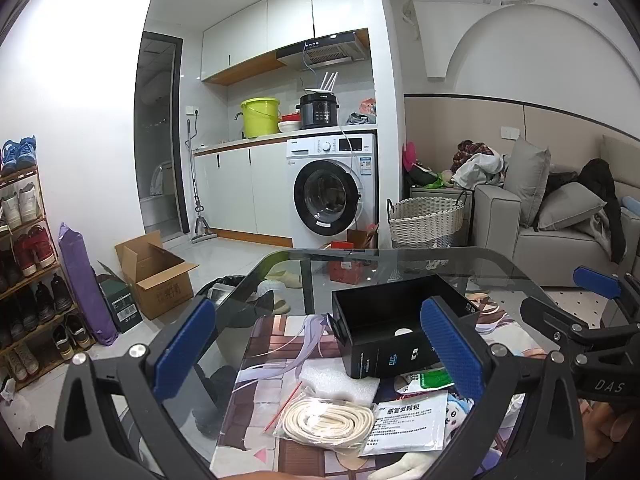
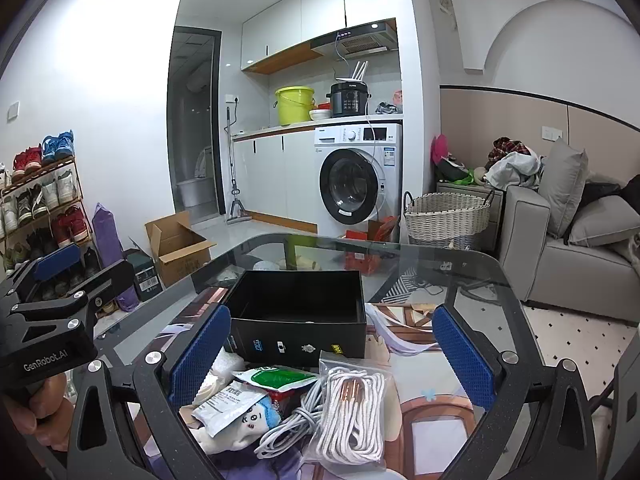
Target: Organize soft objects
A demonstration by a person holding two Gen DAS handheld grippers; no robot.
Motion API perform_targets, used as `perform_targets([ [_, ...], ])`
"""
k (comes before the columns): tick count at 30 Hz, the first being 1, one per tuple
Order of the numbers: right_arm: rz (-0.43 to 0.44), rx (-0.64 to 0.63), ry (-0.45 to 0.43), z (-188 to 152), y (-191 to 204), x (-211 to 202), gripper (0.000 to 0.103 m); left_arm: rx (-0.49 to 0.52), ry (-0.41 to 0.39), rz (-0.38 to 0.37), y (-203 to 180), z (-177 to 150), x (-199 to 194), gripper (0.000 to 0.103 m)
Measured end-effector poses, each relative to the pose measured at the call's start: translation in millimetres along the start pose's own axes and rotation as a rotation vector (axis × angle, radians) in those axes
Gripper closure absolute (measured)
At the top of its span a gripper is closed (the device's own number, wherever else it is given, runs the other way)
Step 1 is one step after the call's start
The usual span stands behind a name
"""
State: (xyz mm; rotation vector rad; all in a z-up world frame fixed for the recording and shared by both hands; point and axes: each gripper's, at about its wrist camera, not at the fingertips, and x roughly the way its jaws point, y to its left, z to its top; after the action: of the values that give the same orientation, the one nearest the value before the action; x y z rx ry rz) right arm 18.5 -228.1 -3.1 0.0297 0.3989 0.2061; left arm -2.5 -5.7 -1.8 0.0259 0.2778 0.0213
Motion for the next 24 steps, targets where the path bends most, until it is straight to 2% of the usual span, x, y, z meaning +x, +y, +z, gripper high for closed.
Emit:
perform_targets([
  [24,-0.005,0.004,0.006,-1.7,-2.3,-0.6,0.0,0.006,0.007,0.001,-1.9,-1.0,1.5,0.0],
])
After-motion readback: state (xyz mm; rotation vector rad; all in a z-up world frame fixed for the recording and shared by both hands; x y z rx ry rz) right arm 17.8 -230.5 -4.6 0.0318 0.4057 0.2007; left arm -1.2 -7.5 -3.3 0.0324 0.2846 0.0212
